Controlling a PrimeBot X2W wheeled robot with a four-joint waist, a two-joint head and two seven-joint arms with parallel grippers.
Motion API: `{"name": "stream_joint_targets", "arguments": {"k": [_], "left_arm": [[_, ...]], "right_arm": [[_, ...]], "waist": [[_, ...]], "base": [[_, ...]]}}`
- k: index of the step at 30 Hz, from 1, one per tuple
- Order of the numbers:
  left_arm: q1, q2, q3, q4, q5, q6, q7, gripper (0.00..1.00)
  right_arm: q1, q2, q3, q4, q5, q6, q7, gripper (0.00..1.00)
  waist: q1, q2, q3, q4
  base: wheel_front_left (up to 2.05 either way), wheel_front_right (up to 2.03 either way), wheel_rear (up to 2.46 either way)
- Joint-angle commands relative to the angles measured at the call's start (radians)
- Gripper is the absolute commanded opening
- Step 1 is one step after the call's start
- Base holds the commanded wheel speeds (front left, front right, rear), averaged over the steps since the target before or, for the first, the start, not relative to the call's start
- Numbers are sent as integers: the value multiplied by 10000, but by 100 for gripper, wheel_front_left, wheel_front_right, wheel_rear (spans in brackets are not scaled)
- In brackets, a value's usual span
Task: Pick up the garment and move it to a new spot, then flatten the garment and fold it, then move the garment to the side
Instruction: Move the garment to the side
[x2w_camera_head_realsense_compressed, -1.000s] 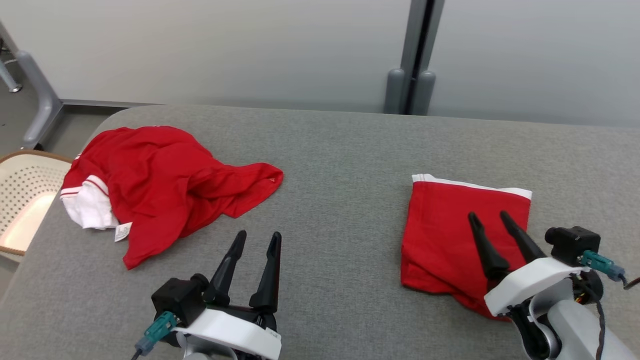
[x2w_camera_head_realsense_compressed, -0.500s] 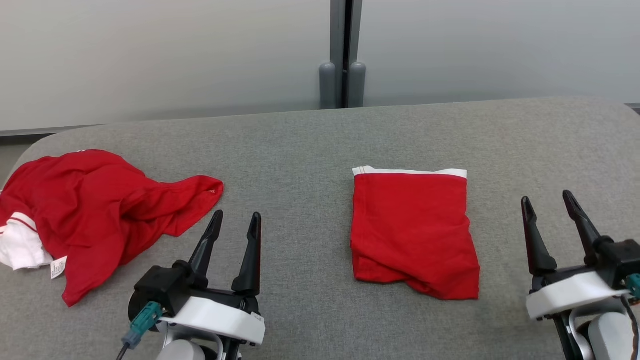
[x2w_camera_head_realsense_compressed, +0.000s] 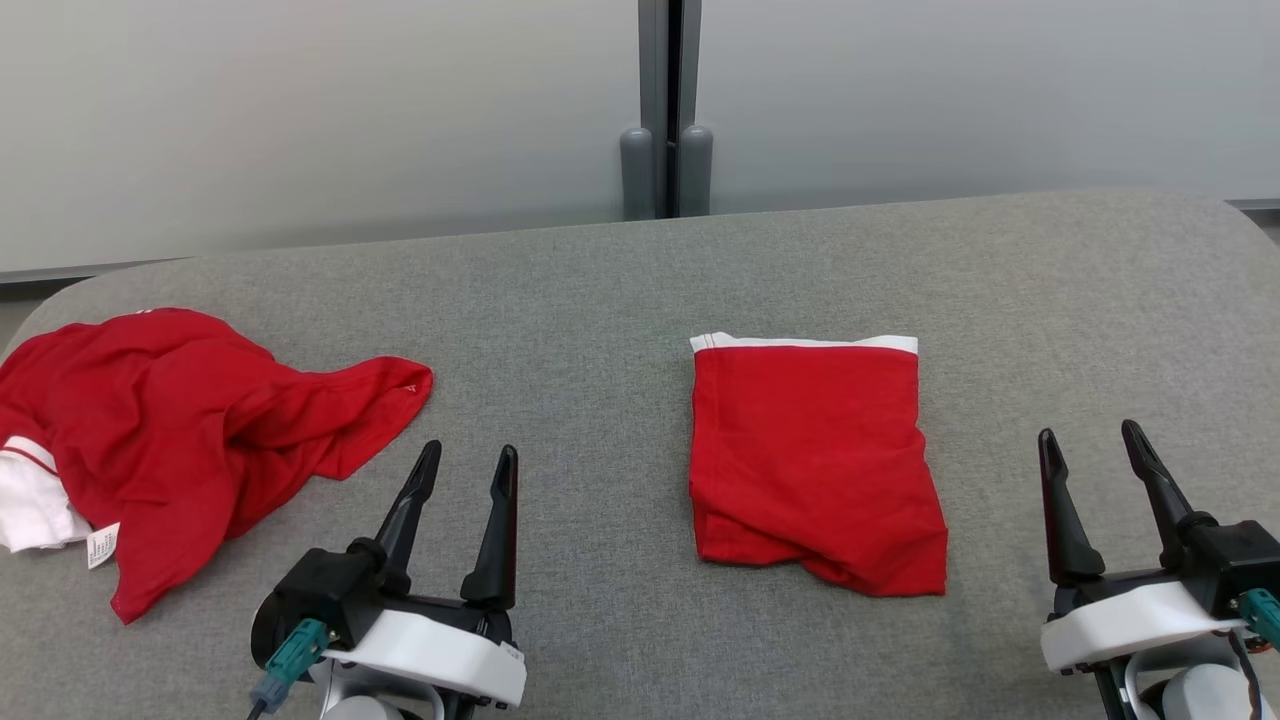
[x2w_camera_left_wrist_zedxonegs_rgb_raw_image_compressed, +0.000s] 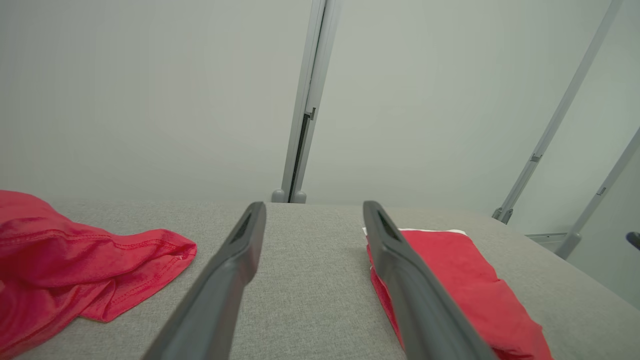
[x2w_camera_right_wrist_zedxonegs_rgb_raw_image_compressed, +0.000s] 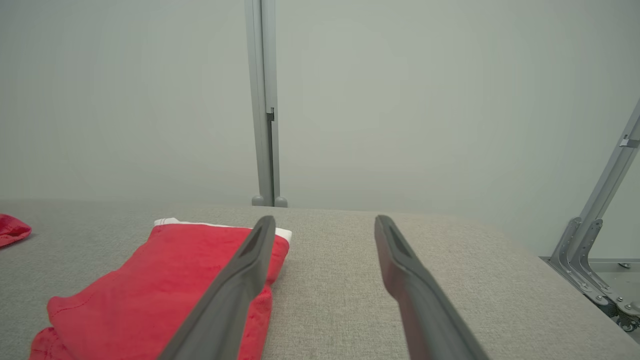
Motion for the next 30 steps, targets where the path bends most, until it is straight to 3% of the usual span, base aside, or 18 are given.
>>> {"name": "stream_joint_targets", "arguments": {"k": [1, 12, 28, 29, 30], "left_arm": [[-18, 37, 1, -33, -35, 55, 0, 100], [-378, 37, -322, 29, 114, 163, 0, 100], [-928, 38, -841, 95, 72, 188, 1, 100], [-922, 37, -834, 106, 86, 186, 1, 100], [-910, 35, -826, 122, 104, 178, 1, 100]], "right_arm": [[11, -5, -7, -38, -55, 1, -9, 100], [-739, -29, 712, 1112, 318, 1, 439, 100], [-2350, 1, 1070, 3867, 2435, 1, 1285, 100], [-2407, -29, 1151, 4026, 2533, 1, 1273, 90], [-2454, -61, 1236, 4169, 2583, 1, 1225, 18]], "waist": [[0, 0, 32, 36], [0, 0, 809, 435], [0, 0, 1711, 1270], [0, 0, 1723, 1285], [0, 0, 1727, 1292]], "base": [[0, 0, 0], [0, 0, 0], [0, 0, 0], [0, 0, 0], [0, 0, 0]]}}
